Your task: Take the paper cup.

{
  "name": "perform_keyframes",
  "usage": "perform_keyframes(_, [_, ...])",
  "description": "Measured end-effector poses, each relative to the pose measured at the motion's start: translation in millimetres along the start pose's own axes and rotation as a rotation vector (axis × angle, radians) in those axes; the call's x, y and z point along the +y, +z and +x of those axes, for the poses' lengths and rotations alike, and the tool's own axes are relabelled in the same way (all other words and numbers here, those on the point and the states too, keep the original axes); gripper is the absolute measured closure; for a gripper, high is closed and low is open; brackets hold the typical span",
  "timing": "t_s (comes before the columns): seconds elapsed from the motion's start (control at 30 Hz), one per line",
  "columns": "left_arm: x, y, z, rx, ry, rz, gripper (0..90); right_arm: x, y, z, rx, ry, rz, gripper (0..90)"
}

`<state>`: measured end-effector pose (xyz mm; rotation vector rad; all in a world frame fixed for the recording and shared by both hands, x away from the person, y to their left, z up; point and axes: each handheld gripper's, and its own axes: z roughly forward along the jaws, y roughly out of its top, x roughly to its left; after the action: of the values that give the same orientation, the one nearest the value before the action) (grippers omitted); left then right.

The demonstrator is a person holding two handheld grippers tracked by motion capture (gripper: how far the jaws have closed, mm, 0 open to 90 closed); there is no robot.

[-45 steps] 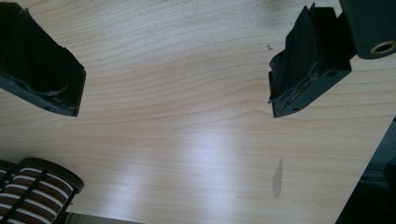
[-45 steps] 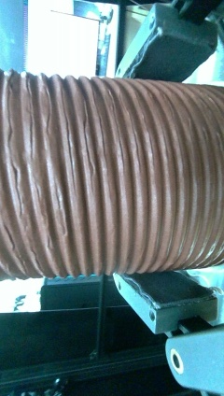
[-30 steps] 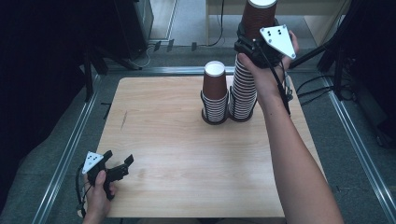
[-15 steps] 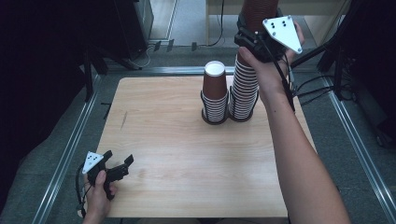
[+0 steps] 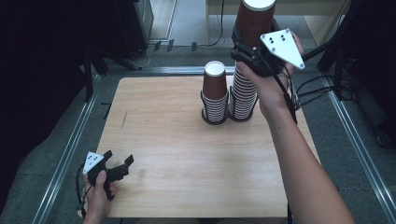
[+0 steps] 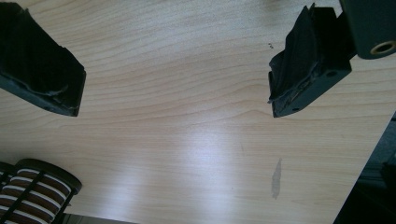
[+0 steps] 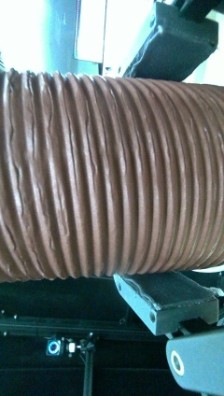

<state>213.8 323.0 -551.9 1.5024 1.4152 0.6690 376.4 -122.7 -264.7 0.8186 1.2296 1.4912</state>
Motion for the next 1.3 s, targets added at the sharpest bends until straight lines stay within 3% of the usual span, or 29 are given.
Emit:
perform_keyframes(0.37, [-0.2,-0.1,-0.6,0.004,0.002,-0.004,3.7,-4.5,-28.1,1.3,0.024,0.016,0.001,11.9])
perform_keyframes(0.43, [-0.3,0.0,-0.8,0.005,0.005,-0.004,3.7,-7.1,-37.5,2.5,0.028,-0.002,0.002,11.9])
perform_keyframes(0.87, [-0.4,-0.2,-1.6,0.005,0.007,-0.009,3.7,-28.8,-72.0,5.0,0.031,0.009,0.024,11.9])
perform_keyframes(1.0, [-0.4,-0.3,-2.0,0.008,0.013,-0.007,3.7,-37.9,-82.1,7.1,0.023,0.001,0.045,11.9])
perform_keyframes(1.03, [-0.3,-0.3,-2.0,0.008,0.015,-0.005,3.7,-41.7,-86.0,8.9,0.018,-0.034,0.048,11.9])
perform_keyframes(1.1, [-0.2,0.1,-1.9,0.012,0.011,-0.008,3.7,-45.9,-90.7,11.5,0.022,-0.051,0.053,11.9])
perform_keyframes(1.3, [0.4,-0.1,-3.1,0.028,0.022,-0.004,3.7,-58.5,-105.1,16.4,0.032,-0.052,0.071,11.8])
